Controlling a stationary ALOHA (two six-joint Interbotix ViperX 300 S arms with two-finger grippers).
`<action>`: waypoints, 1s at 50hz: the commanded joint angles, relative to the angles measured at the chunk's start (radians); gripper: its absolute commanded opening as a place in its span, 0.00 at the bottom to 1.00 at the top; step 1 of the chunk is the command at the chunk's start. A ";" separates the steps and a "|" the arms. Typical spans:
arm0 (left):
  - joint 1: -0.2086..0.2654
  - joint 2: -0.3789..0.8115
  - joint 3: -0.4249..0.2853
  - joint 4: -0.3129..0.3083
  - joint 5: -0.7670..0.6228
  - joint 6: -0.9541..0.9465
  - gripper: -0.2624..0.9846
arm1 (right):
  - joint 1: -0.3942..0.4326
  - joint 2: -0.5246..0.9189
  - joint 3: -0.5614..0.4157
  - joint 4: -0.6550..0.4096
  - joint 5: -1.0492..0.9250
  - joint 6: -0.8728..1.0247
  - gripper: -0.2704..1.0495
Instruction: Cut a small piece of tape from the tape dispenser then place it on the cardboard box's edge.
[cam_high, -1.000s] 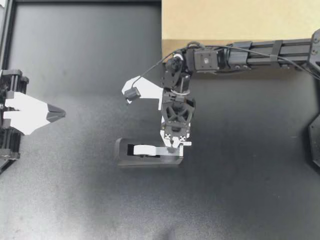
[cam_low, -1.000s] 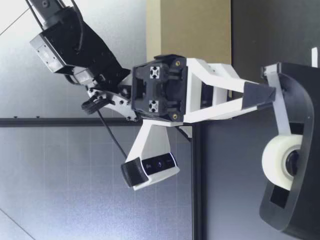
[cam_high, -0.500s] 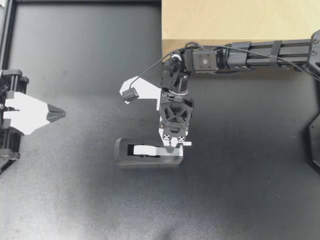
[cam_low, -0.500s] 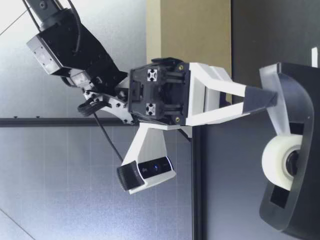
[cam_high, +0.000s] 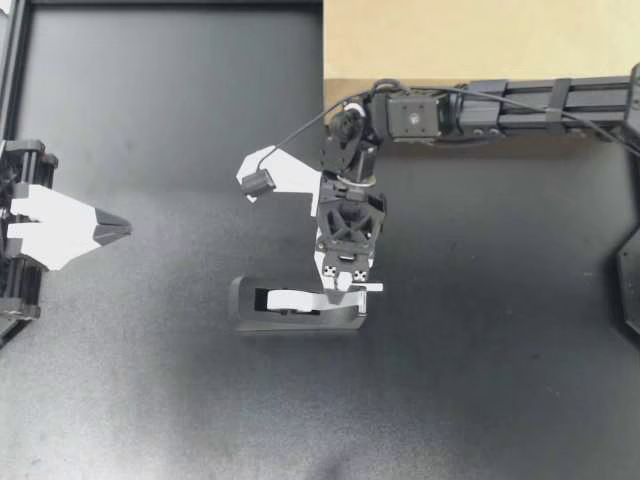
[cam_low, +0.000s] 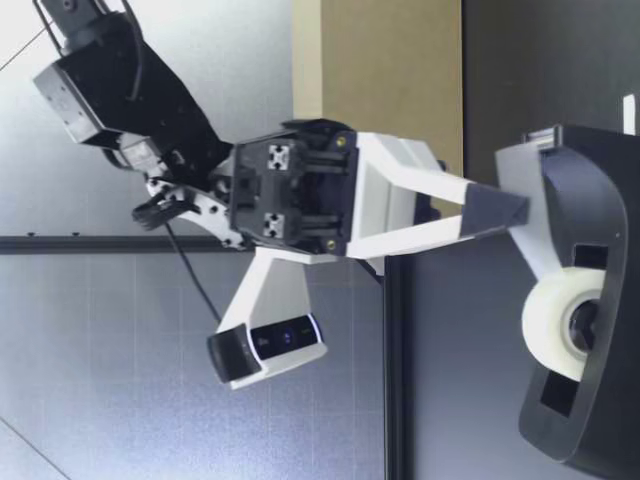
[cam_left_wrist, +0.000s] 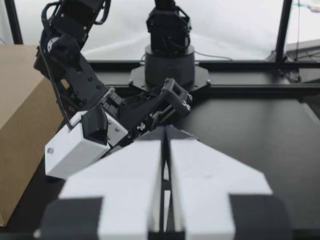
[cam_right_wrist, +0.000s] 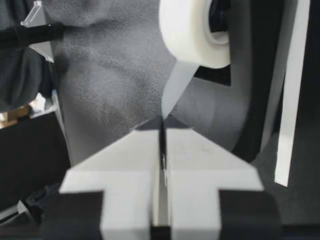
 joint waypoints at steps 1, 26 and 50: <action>0.002 0.008 -0.011 0.000 -0.009 -0.002 0.13 | 0.003 -0.066 0.002 -0.006 0.003 0.005 0.14; 0.002 0.008 -0.012 0.000 -0.009 -0.003 0.13 | -0.021 -0.147 0.132 -0.012 -0.031 0.002 0.14; 0.002 0.008 -0.011 -0.002 -0.009 0.002 0.13 | -0.038 -0.176 0.201 -0.012 -0.046 -0.008 0.14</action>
